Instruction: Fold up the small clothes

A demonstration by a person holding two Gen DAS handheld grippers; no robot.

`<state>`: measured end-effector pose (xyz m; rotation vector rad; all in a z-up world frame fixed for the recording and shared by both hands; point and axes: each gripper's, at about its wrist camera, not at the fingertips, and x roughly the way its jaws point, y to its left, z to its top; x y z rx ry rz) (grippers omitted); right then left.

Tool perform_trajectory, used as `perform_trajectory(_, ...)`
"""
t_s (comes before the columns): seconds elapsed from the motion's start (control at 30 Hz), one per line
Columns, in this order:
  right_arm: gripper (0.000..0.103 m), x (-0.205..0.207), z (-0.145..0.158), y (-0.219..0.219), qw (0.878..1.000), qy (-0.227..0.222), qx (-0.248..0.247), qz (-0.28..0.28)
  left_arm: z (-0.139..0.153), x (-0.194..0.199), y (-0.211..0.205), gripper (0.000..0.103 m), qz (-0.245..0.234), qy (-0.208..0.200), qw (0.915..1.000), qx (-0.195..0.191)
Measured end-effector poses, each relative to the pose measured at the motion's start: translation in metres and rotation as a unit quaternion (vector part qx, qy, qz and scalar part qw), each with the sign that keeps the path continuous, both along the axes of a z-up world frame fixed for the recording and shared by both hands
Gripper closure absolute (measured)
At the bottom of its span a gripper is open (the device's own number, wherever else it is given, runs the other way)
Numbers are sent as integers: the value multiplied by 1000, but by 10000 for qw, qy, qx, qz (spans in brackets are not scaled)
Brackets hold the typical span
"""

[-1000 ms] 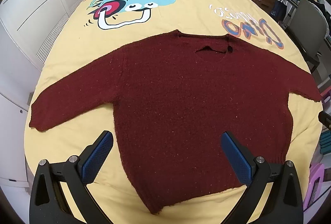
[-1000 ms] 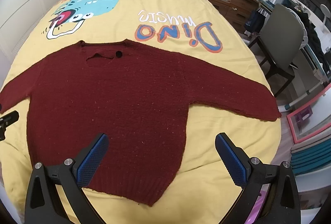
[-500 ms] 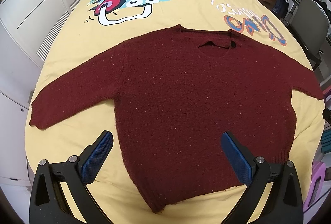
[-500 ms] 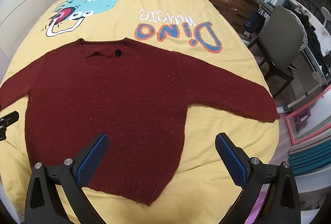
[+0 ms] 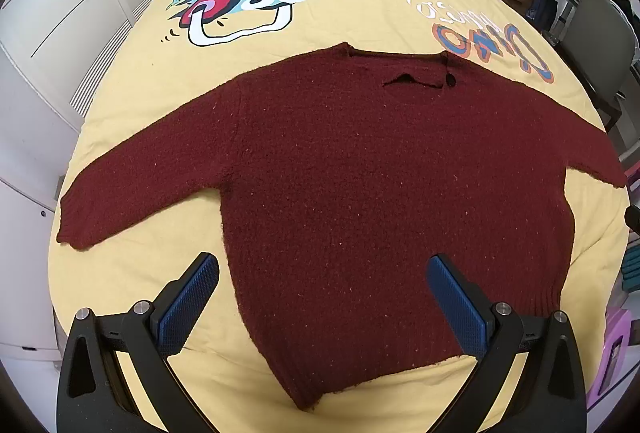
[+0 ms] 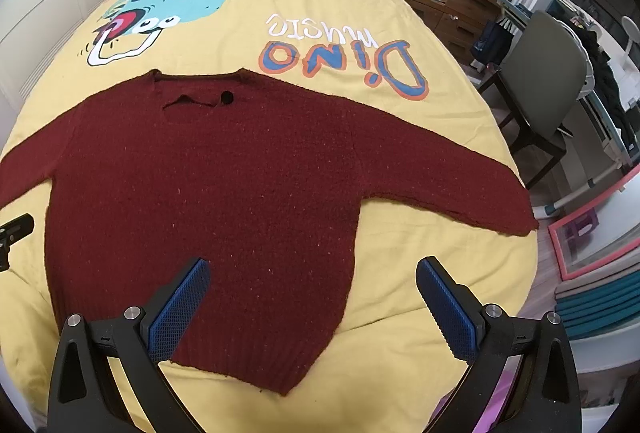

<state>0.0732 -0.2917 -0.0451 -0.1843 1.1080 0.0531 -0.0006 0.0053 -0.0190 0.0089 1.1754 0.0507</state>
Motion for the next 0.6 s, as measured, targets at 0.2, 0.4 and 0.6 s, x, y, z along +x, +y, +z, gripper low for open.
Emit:
perform_trajectory(0.2,0,-2,-2,1,10000,10,-39,21,-1,-1,-1,1,-21,6,10000,-26)
perform_trajectory(0.4,1,-3,-2,2,10000,18,-57,36,-1,-2,-2,1,-33,5,10000,-8)
perform_trajectory(0.6,0,-3,-1,1,10000,23,-70,45,-1,-3,-4,1,-54,11,10000,-22)
